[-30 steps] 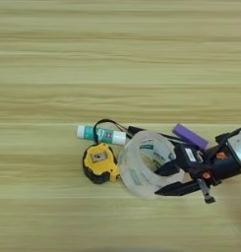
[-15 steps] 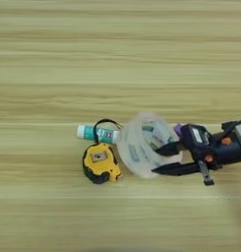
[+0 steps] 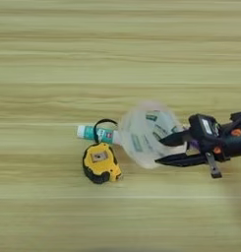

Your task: Move the objects on the table

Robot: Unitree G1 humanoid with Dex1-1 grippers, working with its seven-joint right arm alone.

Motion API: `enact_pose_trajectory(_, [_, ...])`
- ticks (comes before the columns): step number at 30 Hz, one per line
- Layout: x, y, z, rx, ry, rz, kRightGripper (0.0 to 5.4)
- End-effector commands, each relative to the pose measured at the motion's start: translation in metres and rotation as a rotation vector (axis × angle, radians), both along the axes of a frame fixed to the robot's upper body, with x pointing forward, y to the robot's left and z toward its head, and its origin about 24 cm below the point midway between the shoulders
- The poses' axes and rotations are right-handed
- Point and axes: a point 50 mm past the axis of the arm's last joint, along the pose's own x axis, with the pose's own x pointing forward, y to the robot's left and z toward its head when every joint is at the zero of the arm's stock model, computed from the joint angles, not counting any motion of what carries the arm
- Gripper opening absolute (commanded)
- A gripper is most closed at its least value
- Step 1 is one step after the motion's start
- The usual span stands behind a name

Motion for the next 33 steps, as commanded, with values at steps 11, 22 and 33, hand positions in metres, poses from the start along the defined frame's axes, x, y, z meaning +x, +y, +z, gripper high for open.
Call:
enact_pose_trajectory(11, [-0.003, -0.003, 0.002, -0.177, -0.059, 0.07, 1.11])
enact_pose_trajectory(22, [-0.002, 0.003, -0.022, -0.223, -0.009, 0.086, 1.11])
enact_pose_trajectory(33, [0.008, 0.014, -0.025, -0.159, -0.026, 0.054, 1.4])
